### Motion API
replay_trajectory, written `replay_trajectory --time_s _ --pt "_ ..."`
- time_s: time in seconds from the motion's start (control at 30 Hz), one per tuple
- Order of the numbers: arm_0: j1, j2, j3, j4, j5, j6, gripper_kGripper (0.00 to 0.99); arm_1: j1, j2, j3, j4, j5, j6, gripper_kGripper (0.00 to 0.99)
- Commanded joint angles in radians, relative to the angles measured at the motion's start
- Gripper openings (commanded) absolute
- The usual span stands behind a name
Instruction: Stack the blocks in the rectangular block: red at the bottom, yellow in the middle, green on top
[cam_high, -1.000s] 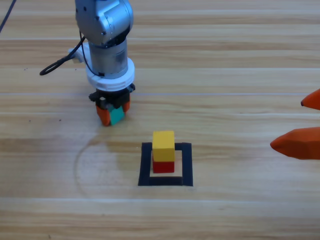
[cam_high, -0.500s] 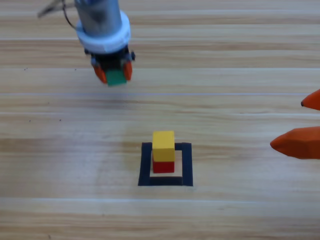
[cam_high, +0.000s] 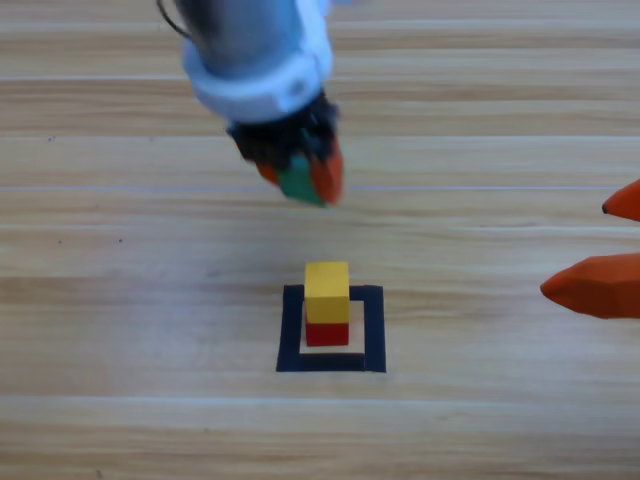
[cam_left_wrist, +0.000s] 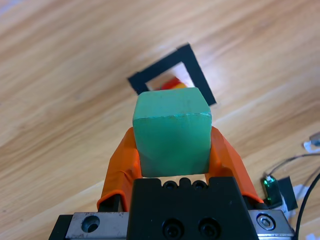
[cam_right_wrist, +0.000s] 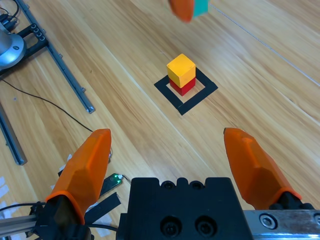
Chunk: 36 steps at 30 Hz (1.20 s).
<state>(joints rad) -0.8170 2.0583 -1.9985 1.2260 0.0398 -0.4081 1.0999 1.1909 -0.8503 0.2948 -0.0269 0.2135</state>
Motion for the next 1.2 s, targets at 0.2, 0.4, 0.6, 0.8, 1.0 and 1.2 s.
replay_trajectory --time_s 0.2,0.4,0.6,0.8,1.0,1.2 --pt "-0.062 0.098 0.009 0.017 -0.008 -0.357 0.0 0.028 0.004 0.027 0.012 -0.018 0.01 0.988" --pt "-0.074 0.103 0.021 0.02 0.008 -0.48 0.0 0.028 0.004 0.028 0.012 -0.018 0.009 0.988" --pt "-0.096 0.118 0.043 0.02 0.031 -0.525 0.0 0.028 0.009 0.028 0.01 -0.018 0.009 0.988" --pt "-0.105 0.137 0.047 0.018 0.037 -0.523 0.002 0.028 0.01 0.028 0.009 -0.018 0.009 0.988" --pt "-0.105 0.144 0.047 0.018 0.038 -0.517 0.002 0.028 0.012 0.03 0.007 -0.018 0.009 0.988" --pt "-0.105 0.166 0.046 0.018 0.038 -0.517 0.002 0.028 0.015 0.031 0.006 -0.018 0.009 0.988"
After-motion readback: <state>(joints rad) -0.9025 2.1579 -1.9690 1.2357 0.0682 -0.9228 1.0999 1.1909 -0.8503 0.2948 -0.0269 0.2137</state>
